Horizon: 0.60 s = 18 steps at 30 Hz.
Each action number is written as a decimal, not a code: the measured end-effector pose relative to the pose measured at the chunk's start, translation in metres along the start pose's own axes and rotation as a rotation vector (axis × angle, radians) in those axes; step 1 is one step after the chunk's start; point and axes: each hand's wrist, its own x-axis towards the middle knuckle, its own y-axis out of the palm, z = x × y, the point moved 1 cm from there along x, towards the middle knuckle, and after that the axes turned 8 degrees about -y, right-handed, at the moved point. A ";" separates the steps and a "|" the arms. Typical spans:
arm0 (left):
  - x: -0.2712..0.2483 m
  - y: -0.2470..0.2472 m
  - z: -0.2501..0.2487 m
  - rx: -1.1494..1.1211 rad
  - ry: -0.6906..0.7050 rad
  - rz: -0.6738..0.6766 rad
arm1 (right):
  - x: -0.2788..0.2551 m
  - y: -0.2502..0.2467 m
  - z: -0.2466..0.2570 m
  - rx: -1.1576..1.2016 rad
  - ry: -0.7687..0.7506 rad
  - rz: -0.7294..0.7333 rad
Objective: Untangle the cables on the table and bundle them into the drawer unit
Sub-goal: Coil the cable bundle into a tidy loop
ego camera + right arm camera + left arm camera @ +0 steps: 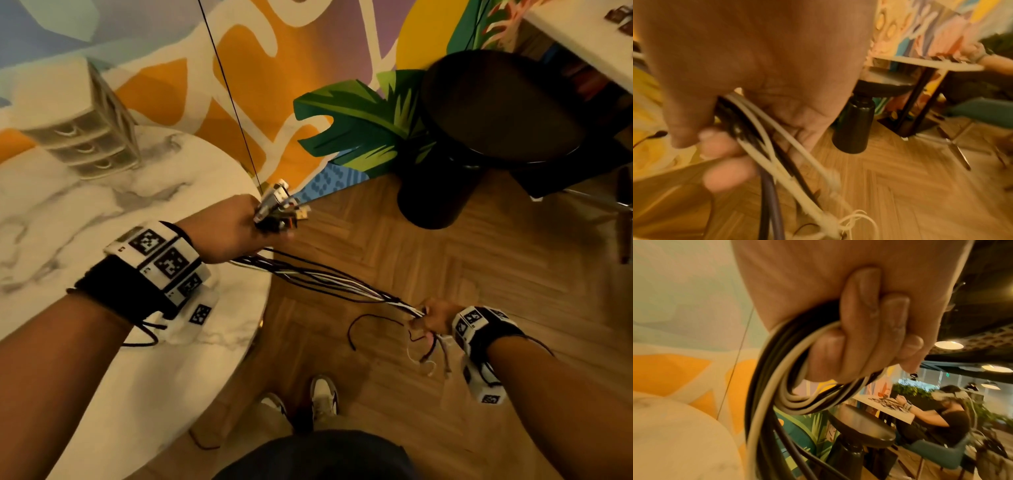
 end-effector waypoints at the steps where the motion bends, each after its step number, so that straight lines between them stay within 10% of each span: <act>1: -0.001 -0.004 0.002 -0.026 0.000 -0.027 | -0.003 0.000 0.001 0.104 -0.017 0.015; 11: -0.002 -0.011 0.010 -0.668 0.042 -0.069 | 0.011 0.006 -0.002 -0.454 0.102 0.050; 18: 0.007 0.012 -0.008 -1.292 0.128 -0.109 | 0.021 0.004 0.031 -0.443 -0.142 -0.221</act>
